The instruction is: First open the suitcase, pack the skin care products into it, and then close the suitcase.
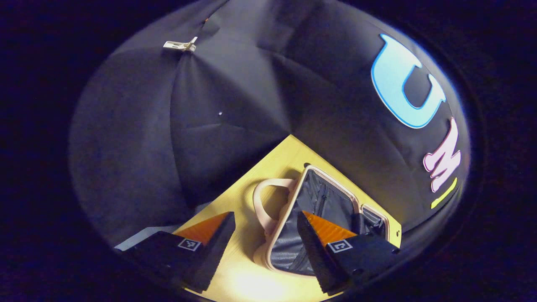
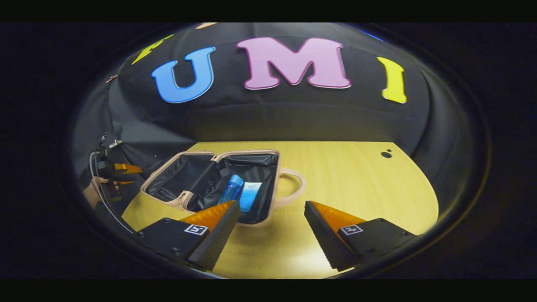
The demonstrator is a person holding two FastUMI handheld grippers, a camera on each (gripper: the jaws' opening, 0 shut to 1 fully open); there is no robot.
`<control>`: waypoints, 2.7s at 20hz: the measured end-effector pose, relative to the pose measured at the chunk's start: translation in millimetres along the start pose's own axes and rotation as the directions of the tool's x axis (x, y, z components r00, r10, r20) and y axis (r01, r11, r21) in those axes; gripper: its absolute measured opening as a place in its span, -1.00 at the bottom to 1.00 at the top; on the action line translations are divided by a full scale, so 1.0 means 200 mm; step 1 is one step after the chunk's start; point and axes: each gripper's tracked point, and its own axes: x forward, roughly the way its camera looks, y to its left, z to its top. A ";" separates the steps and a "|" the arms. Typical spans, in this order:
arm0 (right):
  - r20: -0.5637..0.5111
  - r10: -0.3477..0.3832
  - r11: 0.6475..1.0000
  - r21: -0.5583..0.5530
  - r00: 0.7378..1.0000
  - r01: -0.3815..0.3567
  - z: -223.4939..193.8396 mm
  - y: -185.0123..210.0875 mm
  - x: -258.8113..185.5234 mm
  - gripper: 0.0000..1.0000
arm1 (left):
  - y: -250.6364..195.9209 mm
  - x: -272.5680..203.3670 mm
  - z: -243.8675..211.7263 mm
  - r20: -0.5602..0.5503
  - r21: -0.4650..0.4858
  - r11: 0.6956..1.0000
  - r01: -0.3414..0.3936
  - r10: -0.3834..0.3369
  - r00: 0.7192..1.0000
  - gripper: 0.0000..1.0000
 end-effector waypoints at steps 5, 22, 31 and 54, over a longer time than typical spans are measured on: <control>-0.061 -0.043 0.999 -0.033 0.997 0.041 -0.20 -0.14 -0.10 0.94 | 0.06 0.27 -0.01 -0.083 -0.153 0.988 0.025 -0.038 0.996 0.71; -0.115 -0.008 1.000 -0.011 0.993 0.007 -0.14 -0.31 -0.11 0.96 | -0.47 -0.12 0.17 0.015 0.156 0.987 -0.039 0.037 0.999 -0.87; 0.160 0.070 0.987 -0.151 0.985 -0.046 0.43 -0.51 -0.23 0.94 | -1.64 -0.64 0.01 0.117 0.367 0.924 0.110 -0.163 0.980 -0.87; 0.305 -0.080 0.992 -0.070 0.949 0.106 0.62 -1.25 -0.55 0.94 | -2.42 -0.33 -1.59 -0.158 0.524 0.819 0.234 -0.176 0.972 0.27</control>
